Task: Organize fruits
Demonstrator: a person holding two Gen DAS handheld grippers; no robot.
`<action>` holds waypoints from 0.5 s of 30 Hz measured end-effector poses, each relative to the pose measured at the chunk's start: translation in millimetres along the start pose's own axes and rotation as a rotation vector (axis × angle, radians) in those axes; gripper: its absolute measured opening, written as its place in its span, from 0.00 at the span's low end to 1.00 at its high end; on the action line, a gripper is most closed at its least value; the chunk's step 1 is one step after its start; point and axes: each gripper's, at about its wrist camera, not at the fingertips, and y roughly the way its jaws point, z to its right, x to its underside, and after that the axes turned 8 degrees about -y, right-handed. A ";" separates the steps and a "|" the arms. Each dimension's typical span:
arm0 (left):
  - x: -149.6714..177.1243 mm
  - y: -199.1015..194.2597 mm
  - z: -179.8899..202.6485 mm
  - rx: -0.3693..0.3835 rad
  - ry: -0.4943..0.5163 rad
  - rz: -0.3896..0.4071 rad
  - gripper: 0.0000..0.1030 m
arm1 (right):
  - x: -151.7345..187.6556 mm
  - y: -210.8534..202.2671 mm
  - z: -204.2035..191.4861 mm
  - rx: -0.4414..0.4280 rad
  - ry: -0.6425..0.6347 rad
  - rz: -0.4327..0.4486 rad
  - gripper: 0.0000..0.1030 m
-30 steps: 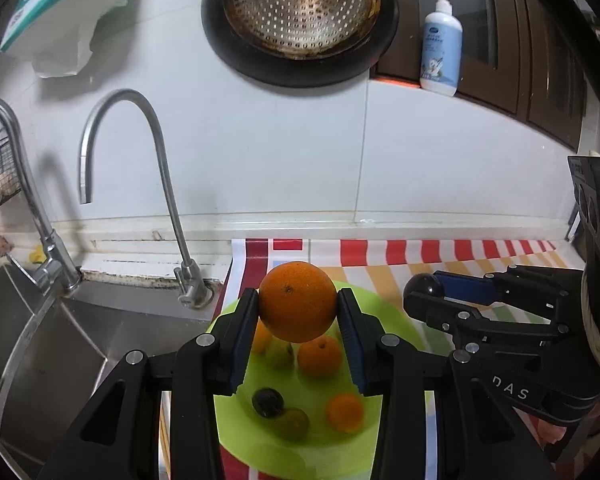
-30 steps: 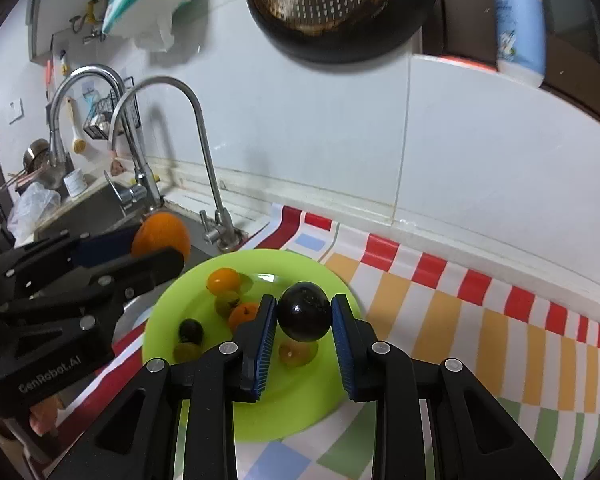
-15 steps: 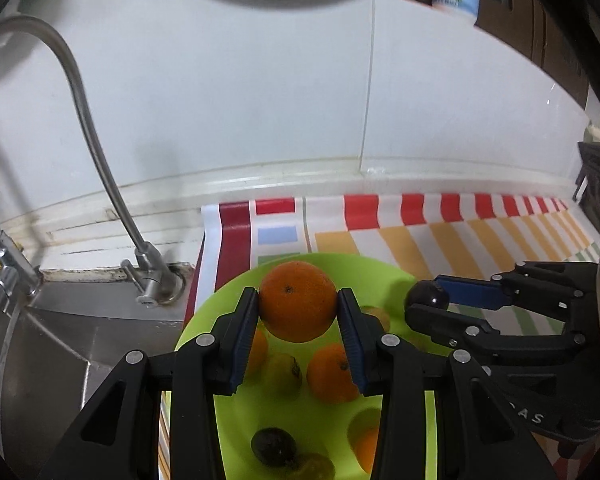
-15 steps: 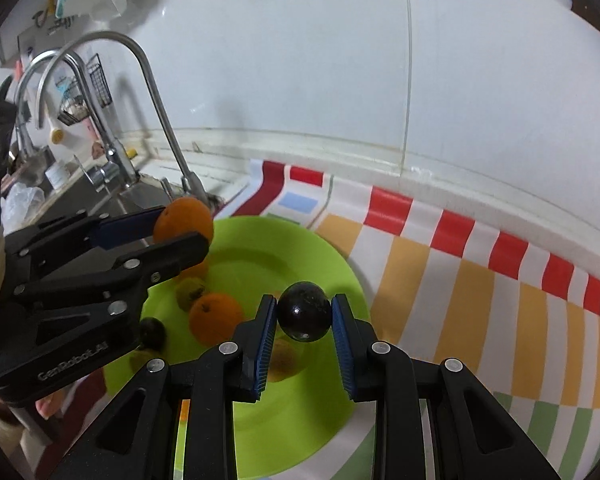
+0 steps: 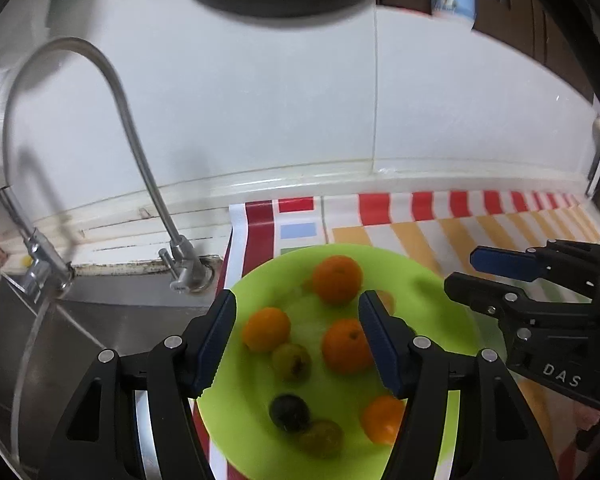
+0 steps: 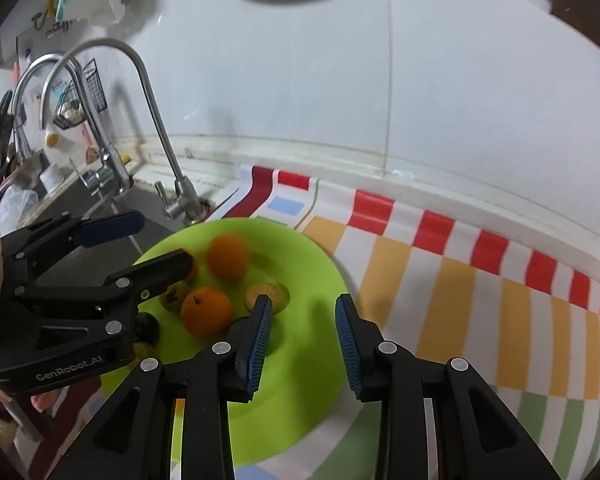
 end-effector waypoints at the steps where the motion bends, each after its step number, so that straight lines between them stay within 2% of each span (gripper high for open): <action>1: 1.4 -5.7 0.2 -0.003 -0.012 0.002 0.61 | 0.3 -5.3 -0.5 0.004 -0.001 0.007 0.35; 3: 5.3 -20.8 0.7 -0.017 -0.036 0.011 0.61 | 2.2 -21.0 -3.5 0.021 -0.004 0.034 0.41; 5: 10.2 -37.2 0.4 -0.031 -0.060 0.027 0.61 | 4.8 -37.0 -7.1 0.031 -0.005 0.060 0.41; 9: 18.8 -70.6 2.2 -0.062 -0.081 0.067 0.68 | 11.3 -64.5 -11.9 0.051 0.011 0.095 0.41; 12: 24.2 -92.1 2.4 -0.085 -0.084 0.099 0.73 | 17.5 -83.5 -17.0 0.063 0.030 0.117 0.50; 15: 29.1 -110.6 2.5 -0.091 -0.074 0.136 0.79 | 25.8 -101.1 -22.7 0.090 0.054 0.129 0.50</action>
